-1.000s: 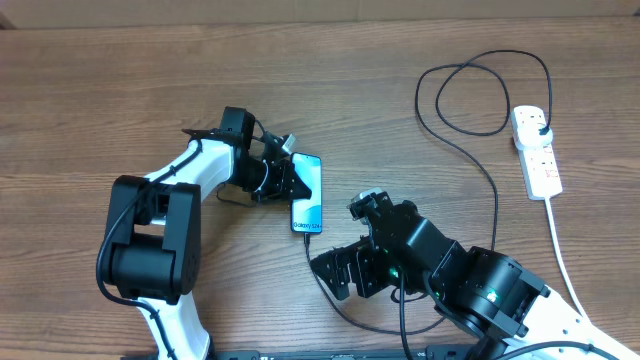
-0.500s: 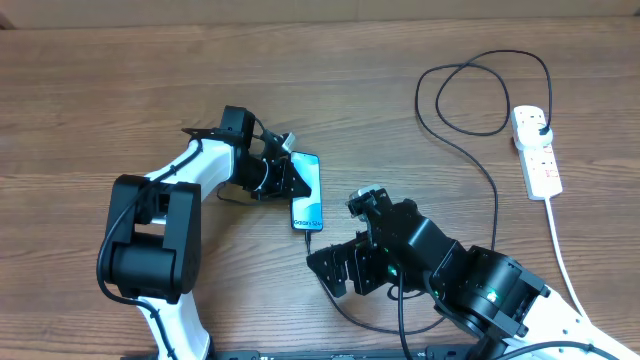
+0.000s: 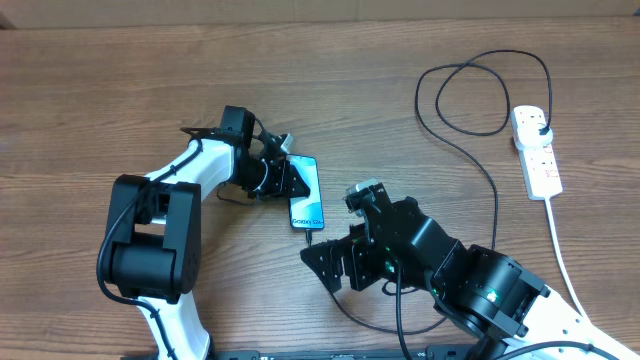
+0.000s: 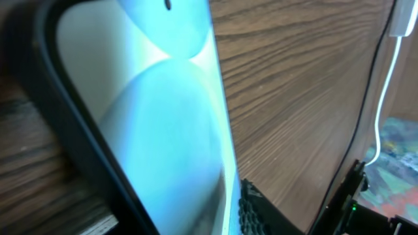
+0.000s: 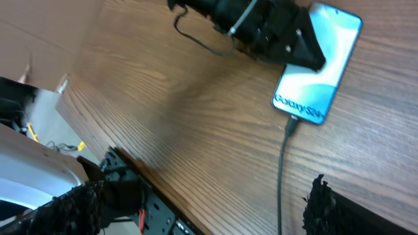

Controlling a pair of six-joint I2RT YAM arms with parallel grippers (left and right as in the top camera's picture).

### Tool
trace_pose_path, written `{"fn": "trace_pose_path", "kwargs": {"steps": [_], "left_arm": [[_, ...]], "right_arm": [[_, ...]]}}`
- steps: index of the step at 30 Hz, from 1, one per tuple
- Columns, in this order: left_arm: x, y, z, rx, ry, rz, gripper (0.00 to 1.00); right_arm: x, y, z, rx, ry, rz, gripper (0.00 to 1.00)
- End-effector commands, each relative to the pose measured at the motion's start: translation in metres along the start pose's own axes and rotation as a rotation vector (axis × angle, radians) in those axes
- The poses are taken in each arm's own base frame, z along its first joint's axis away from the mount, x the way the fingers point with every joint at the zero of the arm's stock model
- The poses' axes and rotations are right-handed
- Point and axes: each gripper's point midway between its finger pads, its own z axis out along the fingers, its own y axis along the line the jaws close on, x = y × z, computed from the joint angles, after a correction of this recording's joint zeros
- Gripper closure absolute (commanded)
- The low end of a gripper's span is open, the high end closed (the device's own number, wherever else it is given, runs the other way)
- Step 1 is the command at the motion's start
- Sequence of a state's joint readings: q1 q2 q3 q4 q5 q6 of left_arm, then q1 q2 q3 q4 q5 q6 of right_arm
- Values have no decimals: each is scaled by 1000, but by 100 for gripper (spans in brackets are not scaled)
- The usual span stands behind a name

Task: Plug charger to phone and switch on socket
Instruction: 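Lower the plugged-in phone flat onto the table with both grippers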

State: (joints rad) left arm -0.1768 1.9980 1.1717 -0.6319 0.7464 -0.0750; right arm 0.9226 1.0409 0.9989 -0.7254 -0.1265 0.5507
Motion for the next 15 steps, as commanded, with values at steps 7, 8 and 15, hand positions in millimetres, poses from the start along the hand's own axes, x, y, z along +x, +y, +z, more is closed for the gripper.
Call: {"fn": "trace_pose_path", "kwargs": {"steps": [7, 8, 15], "left_arm": [[-3, 22, -1, -146, 0, -72, 34], [-1, 24, -2, -160, 6, -78, 31], [5, 36, -4, -230, 23, -99, 20]], "right_arm": [[-24, 10, -6, -23, -89, 107, 0], [-25, 6, -6, -4, -98, 138, 0], [-29, -31, -10, 172, -174, 316, 0]]}}
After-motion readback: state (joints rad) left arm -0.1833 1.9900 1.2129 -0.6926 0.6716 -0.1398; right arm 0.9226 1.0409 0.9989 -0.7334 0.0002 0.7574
